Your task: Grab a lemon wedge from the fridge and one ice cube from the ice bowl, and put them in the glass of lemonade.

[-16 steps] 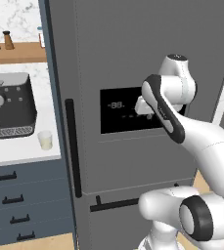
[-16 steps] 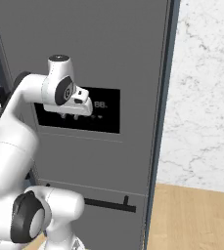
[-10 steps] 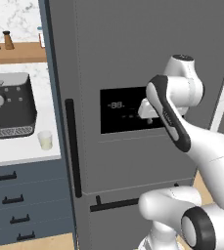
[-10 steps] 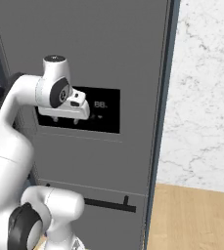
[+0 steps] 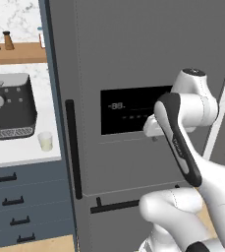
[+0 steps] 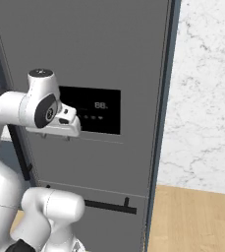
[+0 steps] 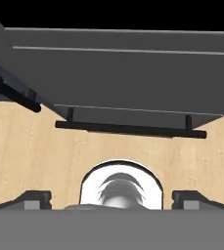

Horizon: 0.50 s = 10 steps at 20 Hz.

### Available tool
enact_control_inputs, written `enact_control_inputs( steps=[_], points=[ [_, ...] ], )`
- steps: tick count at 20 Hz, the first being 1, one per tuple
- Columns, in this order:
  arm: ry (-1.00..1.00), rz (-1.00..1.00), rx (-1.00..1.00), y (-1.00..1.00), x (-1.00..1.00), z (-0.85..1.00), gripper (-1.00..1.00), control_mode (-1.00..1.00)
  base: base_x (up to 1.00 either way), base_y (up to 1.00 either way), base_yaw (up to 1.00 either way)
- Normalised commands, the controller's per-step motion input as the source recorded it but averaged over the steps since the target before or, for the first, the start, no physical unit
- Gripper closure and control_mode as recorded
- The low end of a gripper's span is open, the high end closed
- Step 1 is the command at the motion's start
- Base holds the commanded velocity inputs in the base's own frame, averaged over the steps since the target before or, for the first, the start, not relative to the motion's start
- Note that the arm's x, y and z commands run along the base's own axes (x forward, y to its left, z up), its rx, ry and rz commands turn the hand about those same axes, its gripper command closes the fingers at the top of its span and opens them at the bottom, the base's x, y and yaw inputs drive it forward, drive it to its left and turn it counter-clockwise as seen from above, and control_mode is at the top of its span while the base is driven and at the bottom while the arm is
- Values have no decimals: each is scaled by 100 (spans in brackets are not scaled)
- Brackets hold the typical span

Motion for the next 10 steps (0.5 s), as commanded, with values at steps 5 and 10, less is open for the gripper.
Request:
enact_control_inputs(
  steps=[5, 10],
  points=[
    [0, 0, 0, 50, -5, -63, -100, -100, 0, 0, 0],
    [1, 1, -1, 45, -41, 0, -100, -100, 0, 0, 0]
  ],
)
